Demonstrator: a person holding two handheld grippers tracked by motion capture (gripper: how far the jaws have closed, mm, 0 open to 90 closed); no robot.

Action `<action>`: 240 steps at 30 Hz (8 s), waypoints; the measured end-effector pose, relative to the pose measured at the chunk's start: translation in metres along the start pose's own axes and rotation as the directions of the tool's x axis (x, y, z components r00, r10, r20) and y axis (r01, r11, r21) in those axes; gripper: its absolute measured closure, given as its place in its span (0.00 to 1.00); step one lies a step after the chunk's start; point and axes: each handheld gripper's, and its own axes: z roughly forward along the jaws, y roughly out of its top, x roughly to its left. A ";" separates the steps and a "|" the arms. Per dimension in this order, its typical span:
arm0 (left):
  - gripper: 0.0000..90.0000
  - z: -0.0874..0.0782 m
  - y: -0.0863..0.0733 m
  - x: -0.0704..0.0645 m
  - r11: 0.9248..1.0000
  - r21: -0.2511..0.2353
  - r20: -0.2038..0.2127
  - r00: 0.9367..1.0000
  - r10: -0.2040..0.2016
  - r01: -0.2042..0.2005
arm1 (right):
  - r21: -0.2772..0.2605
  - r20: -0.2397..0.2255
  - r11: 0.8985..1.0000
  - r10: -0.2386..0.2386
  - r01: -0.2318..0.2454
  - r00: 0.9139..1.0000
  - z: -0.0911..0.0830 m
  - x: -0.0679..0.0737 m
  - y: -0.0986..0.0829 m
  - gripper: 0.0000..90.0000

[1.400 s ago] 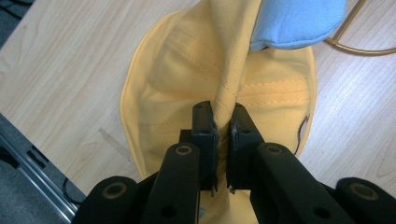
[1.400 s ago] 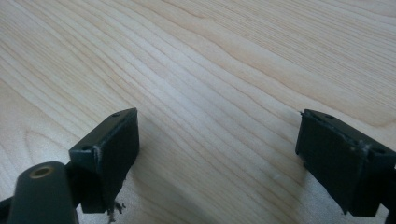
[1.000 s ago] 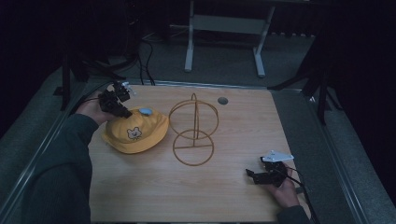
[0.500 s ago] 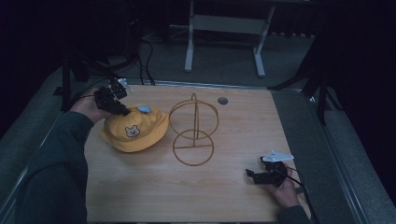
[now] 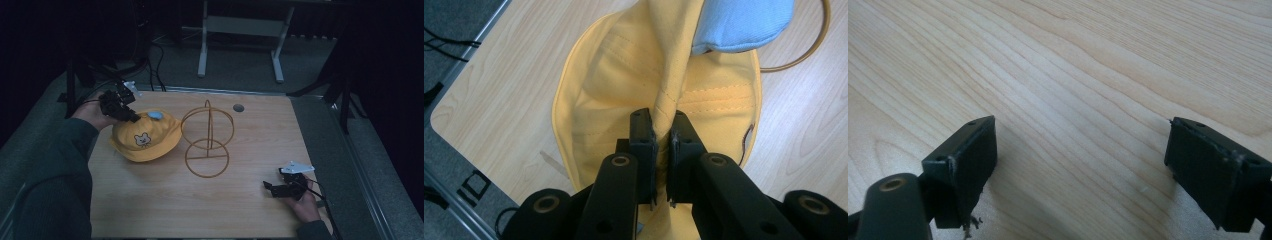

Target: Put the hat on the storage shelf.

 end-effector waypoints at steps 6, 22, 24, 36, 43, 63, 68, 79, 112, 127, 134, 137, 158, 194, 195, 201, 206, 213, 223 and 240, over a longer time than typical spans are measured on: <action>0.93 -0.004 0.001 0.000 1.000 -0.012 -0.002 1.000 0.005 -0.005 | 0.000 0.000 1.000 -0.001 0.001 1.000 0.000 0.000 0.000 0.15; 0.93 -0.024 0.000 0.000 0.997 -0.078 0.008 1.000 0.002 -0.002 | -0.002 0.000 1.000 -0.001 0.001 1.000 0.000 0.000 0.000 0.15; 0.93 -0.026 -0.001 0.000 0.996 -0.084 0.007 1.000 -0.001 0.001 | -0.001 0.000 1.000 -0.001 0.001 1.000 0.000 0.000 0.000 0.15; 0.93 -0.035 -0.002 0.003 0.995 -0.103 0.004 1.000 -0.006 0.007 | -0.002 0.000 1.000 0.001 -0.001 1.000 0.000 0.000 0.000 0.15; 0.93 -0.041 -0.005 0.004 0.993 -0.119 -0.004 1.000 -0.016 0.015 | -0.001 0.000 1.000 0.001 -0.001 1.000 0.000 0.000 0.000 0.15; 0.93 -0.056 -0.009 0.007 0.990 -0.140 -0.008 1.000 -0.021 0.019 | -0.002 0.000 1.000 0.000 0.000 1.000 0.000 0.000 0.000 0.15; 0.93 -0.060 -0.009 0.007 0.989 -0.148 -0.001 1.000 -0.016 0.016 | -0.001 0.000 1.000 0.002 -0.002 1.000 0.000 0.000 0.000 0.15; 0.93 -0.068 -0.009 0.006 0.986 -0.167 0.017 1.000 0.001 0.002 | 0.000 0.000 1.000 0.001 -0.001 1.000 0.000 0.000 0.000 0.15; 0.93 -0.090 -0.003 0.001 0.969 -0.245 0.054 0.997 0.051 -0.036 | 0.000 -0.001 1.000 0.002 -0.002 1.000 0.000 0.000 0.000 0.15; 0.93 -0.092 0.014 -0.007 0.960 -0.270 0.065 0.994 0.091 -0.070 | 0.001 0.000 1.000 0.001 -0.001 1.000 0.000 0.000 0.000 0.15; 0.93 -0.093 0.023 -0.011 0.956 -0.280 0.069 0.992 0.109 -0.086 | 0.001 -0.001 1.000 0.002 -0.002 1.000 0.000 0.000 0.000 0.15; 0.93 -0.094 0.028 -0.012 0.954 -0.283 0.068 0.991 0.117 -0.094 | 0.001 -0.001 1.000 0.003 -0.003 1.000 0.000 0.000 0.000 0.15; 0.93 -0.092 0.055 -0.021 0.946 -0.300 0.069 0.986 0.152 -0.125 | 0.001 -0.001 1.000 0.000 0.000 1.000 0.000 0.000 0.000 0.15; 0.93 -0.078 0.111 -0.049 0.927 -0.318 0.074 0.970 0.233 -0.198 | 0.003 -0.002 1.000 -0.003 0.003 1.000 0.000 0.000 0.000 0.15; 0.93 -0.077 0.113 -0.050 0.927 -0.317 0.074 0.969 0.236 -0.201 | 0.003 -0.002 1.000 -0.003 0.003 1.000 0.000 0.000 0.000 0.15; 0.92 -0.069 0.122 -0.054 0.926 -0.317 0.078 0.967 0.241 -0.206 | 0.003 -0.002 1.000 -0.003 0.003 1.000 0.000 0.000 0.000 0.15; 0.91 -0.058 0.128 -0.059 0.929 -0.302 0.087 0.964 0.251 -0.215 | 0.003 -0.002 1.000 -0.001 0.001 1.000 0.000 0.000 0.000 0.15; 0.90 -0.041 0.138 -0.068 0.929 -0.293 0.079 0.962 0.261 -0.227 | 0.000 -0.001 1.000 -0.003 0.003 1.000 0.000 0.000 0.000 0.15; 0.84 -0.021 0.149 -0.083 0.922 -0.307 0.099 0.956 0.278 -0.236 | 0.000 -0.001 1.000 0.000 0.000 1.000 0.000 0.000 0.000 0.15; 0.55 -0.014 0.140 -0.079 0.931 -0.322 0.087 0.974 0.210 -0.173 | 0.000 -0.002 1.000 0.001 -0.001 1.000 0.000 0.000 0.000 0.15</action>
